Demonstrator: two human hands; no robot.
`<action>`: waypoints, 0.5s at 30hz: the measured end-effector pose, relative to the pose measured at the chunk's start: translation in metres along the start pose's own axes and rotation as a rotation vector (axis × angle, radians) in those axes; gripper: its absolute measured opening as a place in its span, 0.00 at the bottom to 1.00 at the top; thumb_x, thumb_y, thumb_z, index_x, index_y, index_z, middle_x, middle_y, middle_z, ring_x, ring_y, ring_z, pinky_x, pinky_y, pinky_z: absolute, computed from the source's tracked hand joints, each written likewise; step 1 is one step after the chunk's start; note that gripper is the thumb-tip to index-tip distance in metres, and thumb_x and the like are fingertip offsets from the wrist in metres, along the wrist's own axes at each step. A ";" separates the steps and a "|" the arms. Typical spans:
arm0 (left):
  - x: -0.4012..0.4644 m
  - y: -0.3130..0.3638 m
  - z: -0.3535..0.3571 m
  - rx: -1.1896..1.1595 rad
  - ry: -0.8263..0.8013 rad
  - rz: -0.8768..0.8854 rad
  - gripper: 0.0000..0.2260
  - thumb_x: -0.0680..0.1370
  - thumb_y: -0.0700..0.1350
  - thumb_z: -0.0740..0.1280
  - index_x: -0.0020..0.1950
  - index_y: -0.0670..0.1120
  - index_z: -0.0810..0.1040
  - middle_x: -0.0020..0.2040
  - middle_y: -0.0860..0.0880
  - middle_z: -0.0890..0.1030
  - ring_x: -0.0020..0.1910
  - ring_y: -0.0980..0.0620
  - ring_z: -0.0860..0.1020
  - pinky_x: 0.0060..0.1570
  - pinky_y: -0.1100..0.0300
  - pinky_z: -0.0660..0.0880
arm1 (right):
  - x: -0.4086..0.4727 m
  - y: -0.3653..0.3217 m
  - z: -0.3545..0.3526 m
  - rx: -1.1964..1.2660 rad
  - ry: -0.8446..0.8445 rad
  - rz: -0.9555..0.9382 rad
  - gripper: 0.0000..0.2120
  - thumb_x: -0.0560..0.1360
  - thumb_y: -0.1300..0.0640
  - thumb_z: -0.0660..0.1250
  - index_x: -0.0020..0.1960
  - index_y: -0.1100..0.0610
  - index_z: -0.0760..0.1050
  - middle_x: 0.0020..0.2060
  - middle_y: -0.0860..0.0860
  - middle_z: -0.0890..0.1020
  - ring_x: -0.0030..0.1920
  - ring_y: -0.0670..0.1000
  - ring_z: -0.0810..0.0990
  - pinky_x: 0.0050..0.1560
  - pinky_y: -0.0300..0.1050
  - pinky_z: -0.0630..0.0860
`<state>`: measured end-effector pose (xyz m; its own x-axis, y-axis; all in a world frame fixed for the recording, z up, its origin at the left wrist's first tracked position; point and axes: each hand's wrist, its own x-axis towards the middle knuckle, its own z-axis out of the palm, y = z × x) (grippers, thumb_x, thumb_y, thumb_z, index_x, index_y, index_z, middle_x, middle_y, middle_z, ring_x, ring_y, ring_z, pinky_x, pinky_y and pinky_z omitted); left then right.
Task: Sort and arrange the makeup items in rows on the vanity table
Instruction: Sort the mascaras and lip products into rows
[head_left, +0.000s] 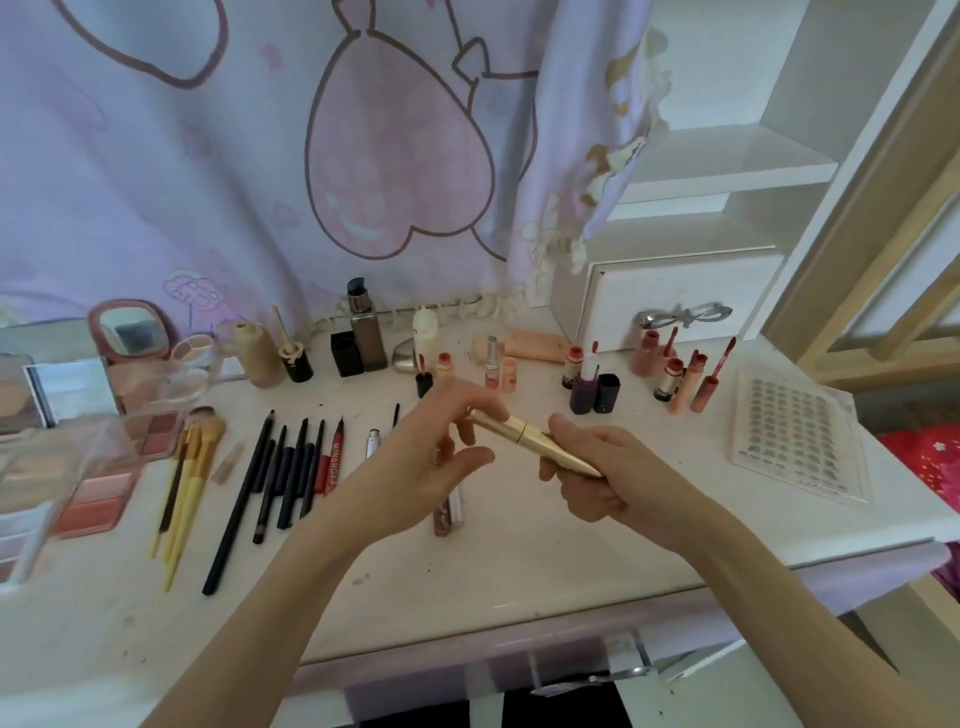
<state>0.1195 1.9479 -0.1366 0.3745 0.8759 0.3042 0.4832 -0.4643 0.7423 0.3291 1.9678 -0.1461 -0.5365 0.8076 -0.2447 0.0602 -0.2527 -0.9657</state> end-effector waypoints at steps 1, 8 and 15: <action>-0.002 -0.002 -0.002 0.014 0.019 0.012 0.16 0.75 0.38 0.66 0.49 0.60 0.70 0.46 0.58 0.73 0.42 0.55 0.73 0.42 0.64 0.73 | 0.001 -0.001 0.001 0.021 -0.052 0.016 0.21 0.69 0.38 0.63 0.35 0.57 0.78 0.21 0.47 0.62 0.22 0.45 0.58 0.23 0.35 0.58; -0.004 -0.007 -0.010 0.108 -0.007 -0.238 0.14 0.72 0.62 0.53 0.39 0.56 0.72 0.31 0.54 0.73 0.27 0.63 0.71 0.29 0.72 0.67 | 0.010 0.006 0.014 -0.326 0.022 -0.107 0.03 0.74 0.54 0.67 0.45 0.54 0.76 0.27 0.46 0.76 0.24 0.44 0.66 0.25 0.34 0.63; -0.009 -0.013 -0.014 0.078 -0.037 -0.091 0.11 0.77 0.44 0.64 0.46 0.61 0.70 0.35 0.55 0.73 0.33 0.61 0.71 0.36 0.72 0.68 | 0.010 0.003 0.014 -0.262 -0.036 -0.045 0.18 0.74 0.42 0.59 0.44 0.56 0.78 0.25 0.46 0.69 0.24 0.44 0.61 0.25 0.34 0.60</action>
<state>0.0988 1.9480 -0.1404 0.3548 0.9101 0.2140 0.5764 -0.3931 0.7164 0.3122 1.9677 -0.1502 -0.5730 0.7943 -0.2021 0.2488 -0.0664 -0.9663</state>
